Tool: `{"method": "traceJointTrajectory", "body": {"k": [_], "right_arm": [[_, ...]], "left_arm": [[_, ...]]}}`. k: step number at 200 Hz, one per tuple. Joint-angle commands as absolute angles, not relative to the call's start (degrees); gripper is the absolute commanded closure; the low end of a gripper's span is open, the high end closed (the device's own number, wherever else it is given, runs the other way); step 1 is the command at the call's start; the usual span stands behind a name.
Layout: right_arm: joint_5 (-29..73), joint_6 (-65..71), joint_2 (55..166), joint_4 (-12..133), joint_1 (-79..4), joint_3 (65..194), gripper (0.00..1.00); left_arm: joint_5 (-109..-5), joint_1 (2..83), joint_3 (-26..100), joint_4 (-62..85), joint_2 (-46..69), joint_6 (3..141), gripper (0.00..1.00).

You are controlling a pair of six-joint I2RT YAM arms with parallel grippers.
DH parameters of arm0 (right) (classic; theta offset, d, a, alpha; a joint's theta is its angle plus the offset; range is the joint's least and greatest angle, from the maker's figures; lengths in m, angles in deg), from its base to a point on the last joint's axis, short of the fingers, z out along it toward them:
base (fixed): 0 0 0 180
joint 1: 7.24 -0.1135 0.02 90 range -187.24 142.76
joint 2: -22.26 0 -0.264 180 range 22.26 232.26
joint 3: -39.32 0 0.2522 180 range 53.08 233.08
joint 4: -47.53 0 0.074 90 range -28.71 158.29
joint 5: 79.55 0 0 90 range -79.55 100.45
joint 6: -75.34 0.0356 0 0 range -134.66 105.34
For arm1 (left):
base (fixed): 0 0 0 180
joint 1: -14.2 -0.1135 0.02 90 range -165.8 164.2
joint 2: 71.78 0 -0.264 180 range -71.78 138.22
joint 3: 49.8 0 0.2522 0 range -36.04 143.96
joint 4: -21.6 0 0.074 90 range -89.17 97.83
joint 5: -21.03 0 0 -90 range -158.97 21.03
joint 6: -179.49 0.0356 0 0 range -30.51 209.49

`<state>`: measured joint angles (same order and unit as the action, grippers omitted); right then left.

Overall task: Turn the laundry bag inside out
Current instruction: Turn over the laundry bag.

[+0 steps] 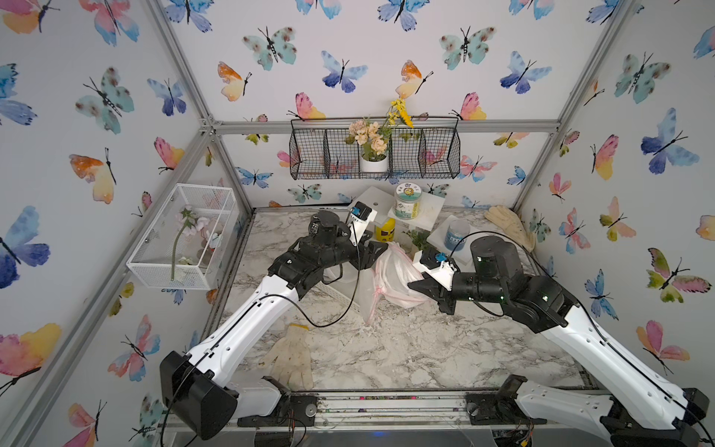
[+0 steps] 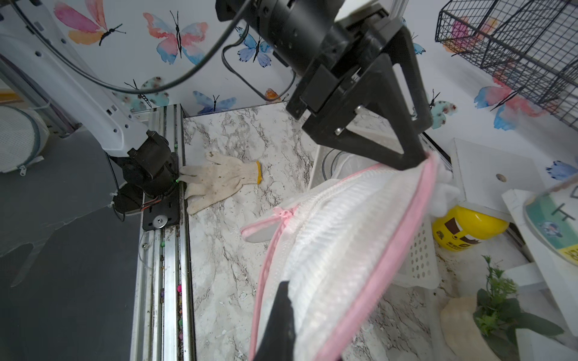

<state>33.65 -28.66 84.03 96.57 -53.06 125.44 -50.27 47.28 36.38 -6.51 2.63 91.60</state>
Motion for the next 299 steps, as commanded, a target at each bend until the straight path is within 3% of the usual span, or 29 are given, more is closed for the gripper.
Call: {"method": "traceJointTrajectory", "body": {"k": [1, 37, 77, 134, 196, 224, 273, 299], "right_arm": [[30.1, -21.4, 84.5, 93.0, -53.5, 122.8, 0.98], [23.8, -17.9, 87.5, 98.3, -53.5, 124.2, 0.97], [28.5, -23.1, 92.7, 105.2, -53.5, 128.6, 0.97], [36.1, -34.7, 95.1, 109.3, -53.5, 133.0, 0.97], [34.9, -36.7, 97.0, 111.4, -53.5, 138.0, 0.98], [31.1, -36.0, 98.0, 112.3, -53.5, 139.8, 0.97], [39.8, -38.9, 97.6, 111.9, -53.5, 138.7, 0.97], [40.5, -41.3, 97.8, 113.0, -53.5, 138.9, 0.98]], "left_arm": [[-56.6, 46.9, 33.7, -1.8, -3.4, 90.2, 0.15], [-59.2, 46.9, 28.1, -1.7, -11.5, 95.7, 0.11], [-46.6, 48.0, 23.1, -3.6, -16.9, 114.0, 0.09], [-35.6, 49.4, 29.7, -13.4, -10.3, 132.4, 0.06], [-24.4, 49.4, 33.0, -17.1, -6.3, 132.3, 0.06], [-24.1, 49.4, 30.0, -10.8, -9.8, 126.7, 0.05], [-33.6, 50.3, 27.9, -8.9, -8.6, 131.5, 0.03], [-33.7, 50.3, 30.4, -8.6, -5.9, 134.0, 0.03]]}}
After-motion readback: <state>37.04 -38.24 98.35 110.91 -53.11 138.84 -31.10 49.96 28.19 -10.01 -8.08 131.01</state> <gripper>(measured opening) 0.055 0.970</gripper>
